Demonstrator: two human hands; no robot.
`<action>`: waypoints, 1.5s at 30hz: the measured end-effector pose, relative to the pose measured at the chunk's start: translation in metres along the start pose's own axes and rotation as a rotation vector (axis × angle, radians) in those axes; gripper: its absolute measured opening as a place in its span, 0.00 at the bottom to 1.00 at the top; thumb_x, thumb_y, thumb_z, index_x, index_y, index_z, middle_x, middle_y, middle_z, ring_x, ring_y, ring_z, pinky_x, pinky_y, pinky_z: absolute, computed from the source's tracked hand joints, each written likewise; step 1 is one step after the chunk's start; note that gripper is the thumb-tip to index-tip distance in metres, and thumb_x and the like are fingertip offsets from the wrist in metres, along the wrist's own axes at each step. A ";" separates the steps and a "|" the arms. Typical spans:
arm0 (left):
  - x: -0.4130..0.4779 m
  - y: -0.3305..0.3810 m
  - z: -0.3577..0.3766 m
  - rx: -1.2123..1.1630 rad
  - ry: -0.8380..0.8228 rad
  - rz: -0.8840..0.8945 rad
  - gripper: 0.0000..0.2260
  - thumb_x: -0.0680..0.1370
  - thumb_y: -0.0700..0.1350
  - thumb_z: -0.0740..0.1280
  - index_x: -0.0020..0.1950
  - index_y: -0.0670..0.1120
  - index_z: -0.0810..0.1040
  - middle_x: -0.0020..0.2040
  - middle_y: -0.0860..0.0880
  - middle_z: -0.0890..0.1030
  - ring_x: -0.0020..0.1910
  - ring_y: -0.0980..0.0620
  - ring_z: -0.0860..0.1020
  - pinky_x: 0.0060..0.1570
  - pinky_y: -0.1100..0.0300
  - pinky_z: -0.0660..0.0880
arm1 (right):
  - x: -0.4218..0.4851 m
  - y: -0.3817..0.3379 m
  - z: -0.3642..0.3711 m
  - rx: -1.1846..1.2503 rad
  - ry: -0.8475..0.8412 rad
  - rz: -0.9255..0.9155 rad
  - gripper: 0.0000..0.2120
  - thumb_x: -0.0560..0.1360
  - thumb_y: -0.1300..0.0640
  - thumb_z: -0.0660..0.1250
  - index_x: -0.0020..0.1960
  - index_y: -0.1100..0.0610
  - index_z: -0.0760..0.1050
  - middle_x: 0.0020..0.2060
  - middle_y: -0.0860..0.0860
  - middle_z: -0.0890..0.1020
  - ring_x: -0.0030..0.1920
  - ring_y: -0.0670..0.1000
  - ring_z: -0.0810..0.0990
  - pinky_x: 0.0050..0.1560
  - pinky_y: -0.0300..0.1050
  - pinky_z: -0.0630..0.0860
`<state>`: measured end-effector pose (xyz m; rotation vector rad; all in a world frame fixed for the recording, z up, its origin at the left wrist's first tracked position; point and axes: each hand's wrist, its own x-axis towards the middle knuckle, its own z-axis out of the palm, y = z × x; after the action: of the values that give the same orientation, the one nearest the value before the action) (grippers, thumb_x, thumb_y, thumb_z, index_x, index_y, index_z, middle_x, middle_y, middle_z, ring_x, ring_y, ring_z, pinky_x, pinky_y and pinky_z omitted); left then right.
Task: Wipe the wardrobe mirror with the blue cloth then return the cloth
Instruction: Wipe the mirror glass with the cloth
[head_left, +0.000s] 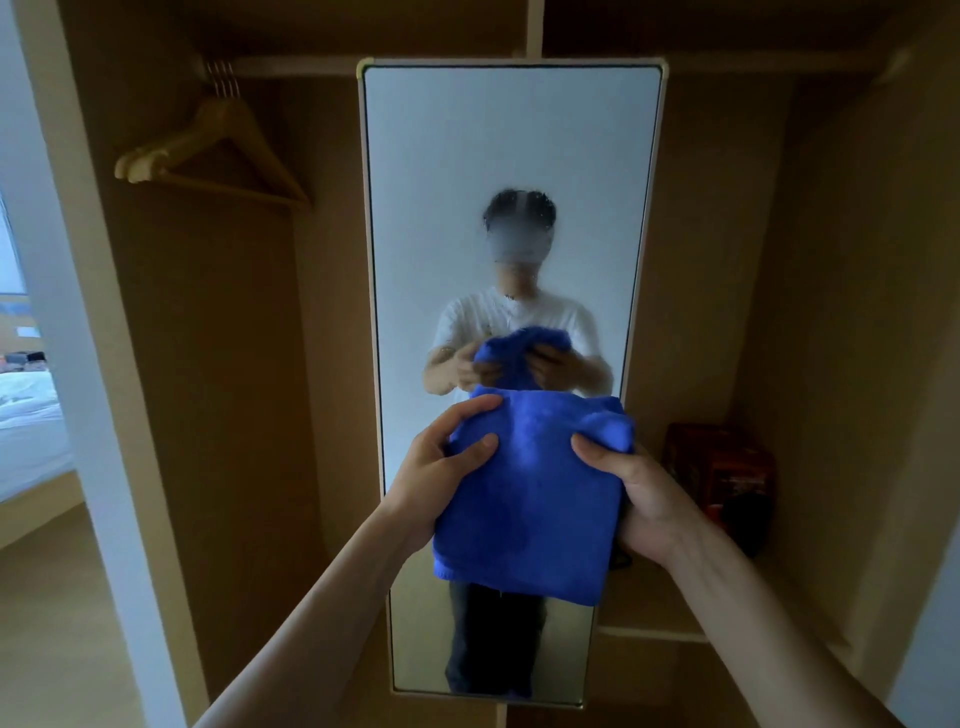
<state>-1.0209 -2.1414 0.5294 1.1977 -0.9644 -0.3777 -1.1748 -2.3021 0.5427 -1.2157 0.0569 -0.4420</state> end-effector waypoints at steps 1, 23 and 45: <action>-0.001 -0.001 0.001 -0.020 -0.005 -0.007 0.17 0.79 0.44 0.71 0.67 0.56 0.80 0.65 0.53 0.81 0.64 0.45 0.80 0.64 0.42 0.77 | -0.002 0.000 -0.001 0.008 -0.015 -0.004 0.22 0.72 0.53 0.75 0.64 0.57 0.80 0.62 0.59 0.82 0.62 0.59 0.81 0.55 0.52 0.81; -0.023 0.012 0.072 0.243 0.005 0.026 0.24 0.75 0.54 0.76 0.69 0.60 0.71 0.57 0.62 0.82 0.56 0.62 0.82 0.55 0.57 0.81 | -0.024 -0.003 0.000 0.006 -0.021 -0.116 0.13 0.76 0.58 0.68 0.60 0.55 0.82 0.59 0.61 0.83 0.59 0.60 0.83 0.53 0.53 0.82; 0.026 0.034 0.021 0.264 0.253 0.196 0.07 0.81 0.59 0.64 0.58 0.62 0.72 0.51 0.66 0.82 0.50 0.65 0.82 0.46 0.65 0.78 | 0.044 -0.028 0.065 -0.272 0.098 -0.244 0.10 0.76 0.53 0.72 0.58 0.50 0.82 0.53 0.53 0.87 0.54 0.53 0.86 0.45 0.40 0.82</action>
<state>-1.0303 -2.1603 0.5722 1.3383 -0.9192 0.0598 -1.1249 -2.2672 0.6001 -1.4746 0.0540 -0.7251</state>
